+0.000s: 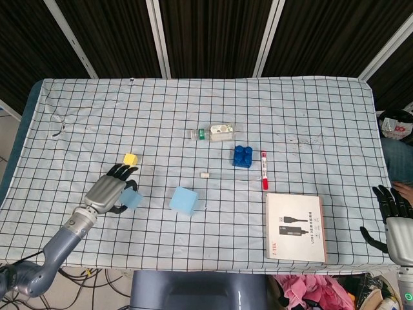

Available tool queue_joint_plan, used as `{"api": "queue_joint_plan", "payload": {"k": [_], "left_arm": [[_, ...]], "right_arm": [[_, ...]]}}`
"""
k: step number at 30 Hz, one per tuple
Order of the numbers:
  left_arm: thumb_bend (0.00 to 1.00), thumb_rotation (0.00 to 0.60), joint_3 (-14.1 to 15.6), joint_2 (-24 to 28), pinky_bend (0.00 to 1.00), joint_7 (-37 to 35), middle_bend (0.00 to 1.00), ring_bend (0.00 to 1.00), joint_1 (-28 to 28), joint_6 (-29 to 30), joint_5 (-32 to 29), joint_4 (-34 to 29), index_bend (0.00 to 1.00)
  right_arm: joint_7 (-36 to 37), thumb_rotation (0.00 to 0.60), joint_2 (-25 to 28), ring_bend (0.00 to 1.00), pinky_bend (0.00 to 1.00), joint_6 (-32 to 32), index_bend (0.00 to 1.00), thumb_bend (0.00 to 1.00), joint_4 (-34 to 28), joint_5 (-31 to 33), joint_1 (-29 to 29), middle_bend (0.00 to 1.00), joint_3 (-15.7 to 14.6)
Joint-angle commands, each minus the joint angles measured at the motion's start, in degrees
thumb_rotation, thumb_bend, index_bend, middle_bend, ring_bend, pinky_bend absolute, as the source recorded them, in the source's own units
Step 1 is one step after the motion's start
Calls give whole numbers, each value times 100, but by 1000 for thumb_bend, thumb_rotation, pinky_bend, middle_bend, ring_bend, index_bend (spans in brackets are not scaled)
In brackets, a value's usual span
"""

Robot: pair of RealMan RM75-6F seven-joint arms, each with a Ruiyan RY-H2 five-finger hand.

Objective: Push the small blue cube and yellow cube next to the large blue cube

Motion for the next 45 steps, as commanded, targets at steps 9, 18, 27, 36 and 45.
{"api": "queue_joint_plan", "payload": {"k": [9,18,27,36,45], "left_arm": [[302,600,-470,-683,0,1375,72,0,-1351,-632,-2513,183,469],[301,600,-276,-1134,0,2216,70,0,-2003,-276,-3835,297,468],[301,600,-153,-1332,0,2592,68,0,-2334,77,-4468,216,468],[301,600,-79,-1497,0,2750,66,0,-2498,320,-4693,153,468],[301,600,-60,-1591,0,2807,66,0,-2573,598,-4781,50,468]], "right_arm": [[12,600,11,0,107,-44,0,219,64,38,-7,41,14],[32,600,20,0,107,-21,0,219,67,27,-16,41,35],[59,600,8,0,107,-60,0,219,127,64,-15,41,53],[65,600,-5,0,107,-76,0,220,156,78,-14,41,67],[87,600,-5,0,107,-66,0,220,179,88,-23,41,85]]}}
